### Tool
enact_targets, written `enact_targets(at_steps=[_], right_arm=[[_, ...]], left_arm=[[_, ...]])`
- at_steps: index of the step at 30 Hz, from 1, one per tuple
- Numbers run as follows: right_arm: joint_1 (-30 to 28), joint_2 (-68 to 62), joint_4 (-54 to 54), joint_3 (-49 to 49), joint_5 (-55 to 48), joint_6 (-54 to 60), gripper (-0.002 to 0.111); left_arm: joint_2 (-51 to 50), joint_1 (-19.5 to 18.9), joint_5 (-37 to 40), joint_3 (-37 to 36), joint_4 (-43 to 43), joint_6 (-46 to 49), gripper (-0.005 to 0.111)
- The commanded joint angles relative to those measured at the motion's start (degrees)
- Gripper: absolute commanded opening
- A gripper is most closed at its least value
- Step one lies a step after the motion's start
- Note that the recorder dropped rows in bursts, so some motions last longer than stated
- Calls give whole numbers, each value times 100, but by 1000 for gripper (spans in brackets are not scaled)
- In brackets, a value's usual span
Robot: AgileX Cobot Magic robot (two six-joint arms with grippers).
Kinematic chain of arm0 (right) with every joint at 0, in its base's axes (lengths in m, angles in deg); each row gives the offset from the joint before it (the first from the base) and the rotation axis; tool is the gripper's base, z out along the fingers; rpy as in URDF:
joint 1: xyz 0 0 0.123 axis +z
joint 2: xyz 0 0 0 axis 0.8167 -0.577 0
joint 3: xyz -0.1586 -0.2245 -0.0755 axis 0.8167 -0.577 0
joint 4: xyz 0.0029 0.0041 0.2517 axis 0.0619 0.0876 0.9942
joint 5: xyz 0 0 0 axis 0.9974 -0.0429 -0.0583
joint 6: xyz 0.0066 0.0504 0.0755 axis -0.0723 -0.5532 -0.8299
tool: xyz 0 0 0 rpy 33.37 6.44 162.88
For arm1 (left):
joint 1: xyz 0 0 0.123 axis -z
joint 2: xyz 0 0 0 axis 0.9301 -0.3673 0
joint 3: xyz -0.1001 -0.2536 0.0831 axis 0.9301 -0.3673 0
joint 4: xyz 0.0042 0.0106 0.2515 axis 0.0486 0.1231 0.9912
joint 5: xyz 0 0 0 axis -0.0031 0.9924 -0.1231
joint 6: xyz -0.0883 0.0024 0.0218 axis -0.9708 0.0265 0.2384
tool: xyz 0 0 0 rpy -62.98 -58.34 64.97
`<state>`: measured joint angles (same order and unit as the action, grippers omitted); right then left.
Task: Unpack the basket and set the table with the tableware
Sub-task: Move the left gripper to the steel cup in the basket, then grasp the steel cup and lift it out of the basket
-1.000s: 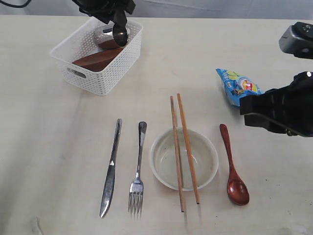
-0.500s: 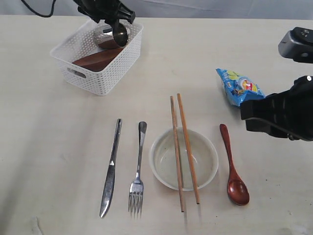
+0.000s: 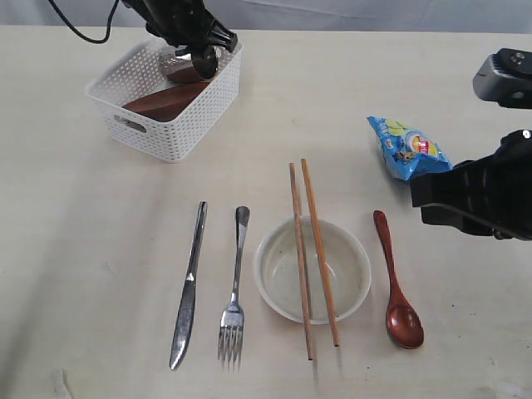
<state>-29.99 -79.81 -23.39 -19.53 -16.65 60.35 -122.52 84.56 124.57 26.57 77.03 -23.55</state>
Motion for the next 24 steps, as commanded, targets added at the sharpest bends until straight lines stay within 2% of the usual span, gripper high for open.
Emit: enact_targets(at_steps=[1,11,17,24], right_arm=[[18,25,-53,45,-35,47,29],[18,25,-63,45,-33,63,29],[18,25,-107,45,-33,63,29],[18,25,-207,45,-33,63,29]], left_arm=[[-139,27,-73,68,83,-56,49],[-242,27,-153,68,214,-56,46],[-232,27,-143,68,214,-56,20],[-232,27,-36,68,214,-56,3]])
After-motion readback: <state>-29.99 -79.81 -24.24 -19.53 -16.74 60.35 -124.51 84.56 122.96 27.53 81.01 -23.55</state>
